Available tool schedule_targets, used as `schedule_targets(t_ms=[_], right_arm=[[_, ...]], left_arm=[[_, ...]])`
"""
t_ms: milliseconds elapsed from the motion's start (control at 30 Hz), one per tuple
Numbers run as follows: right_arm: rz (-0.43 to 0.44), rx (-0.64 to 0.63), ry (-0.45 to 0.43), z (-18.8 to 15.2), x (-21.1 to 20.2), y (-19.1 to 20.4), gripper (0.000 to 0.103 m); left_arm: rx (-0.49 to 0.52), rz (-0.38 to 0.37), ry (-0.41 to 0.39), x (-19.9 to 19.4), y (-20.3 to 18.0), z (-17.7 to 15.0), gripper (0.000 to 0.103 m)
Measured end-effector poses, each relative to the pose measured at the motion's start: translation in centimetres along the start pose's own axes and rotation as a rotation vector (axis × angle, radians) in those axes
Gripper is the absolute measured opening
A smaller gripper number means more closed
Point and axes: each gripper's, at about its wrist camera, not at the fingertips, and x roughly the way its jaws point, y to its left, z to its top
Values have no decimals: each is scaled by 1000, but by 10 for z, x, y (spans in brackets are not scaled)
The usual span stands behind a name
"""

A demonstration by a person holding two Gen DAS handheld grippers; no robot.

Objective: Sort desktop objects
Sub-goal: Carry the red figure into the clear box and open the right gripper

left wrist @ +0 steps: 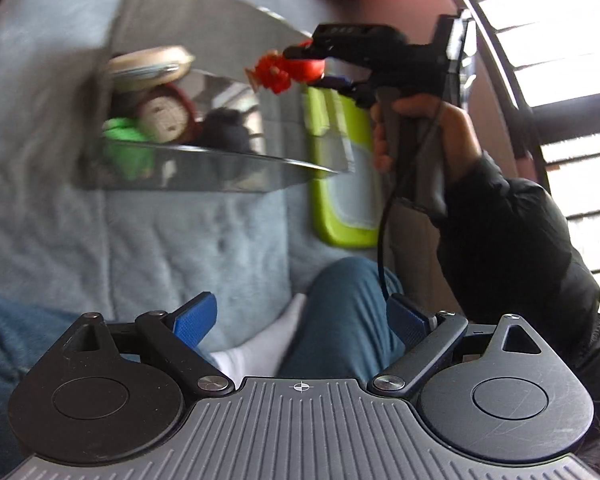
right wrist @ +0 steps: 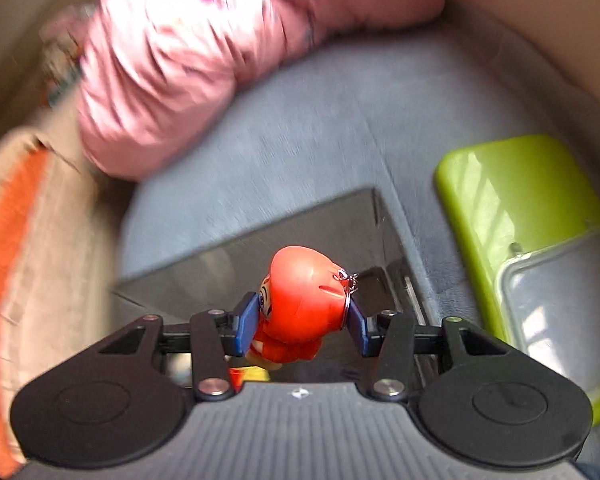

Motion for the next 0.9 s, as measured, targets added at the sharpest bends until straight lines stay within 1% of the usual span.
schedule_targets(t_ms=[67, 133, 200, 367, 467, 633, 700, 767, 833, 900], right_arm=[[-38, -5, 74, -1, 35, 5, 50], [-56, 23, 152, -2, 62, 5, 50], [-55, 61, 178, -4, 75, 3, 50], [-91, 50, 169, -4, 90, 2, 50], [-83, 67, 184, -9, 88, -7, 51], [-29, 104, 183, -10, 75, -18, 50], [-14, 105, 174, -9, 68, -19, 50], [7, 97, 163, -9, 58, -20, 54], [38, 86, 139, -8, 46, -21, 56], [70, 55, 92, -1, 41, -16, 56]], left_arm=[[-23, 6, -1, -1, 8, 4, 95], [-40, 10, 0, -2, 13, 9, 95], [-49, 13, 9, 1, 15, 13, 95], [-48, 21, 45, 12, 17, 17, 95], [-41, 29, 54, 16, 15, 17, 95], [-22, 36, 58, 20, 8, 15, 95], [-10, 41, 60, 21, 3, 13, 95], [2, 46, 60, 21, -2, 11, 95], [13, 56, 58, 22, -6, 9, 95], [22, 64, 48, 20, -7, 10, 95]])
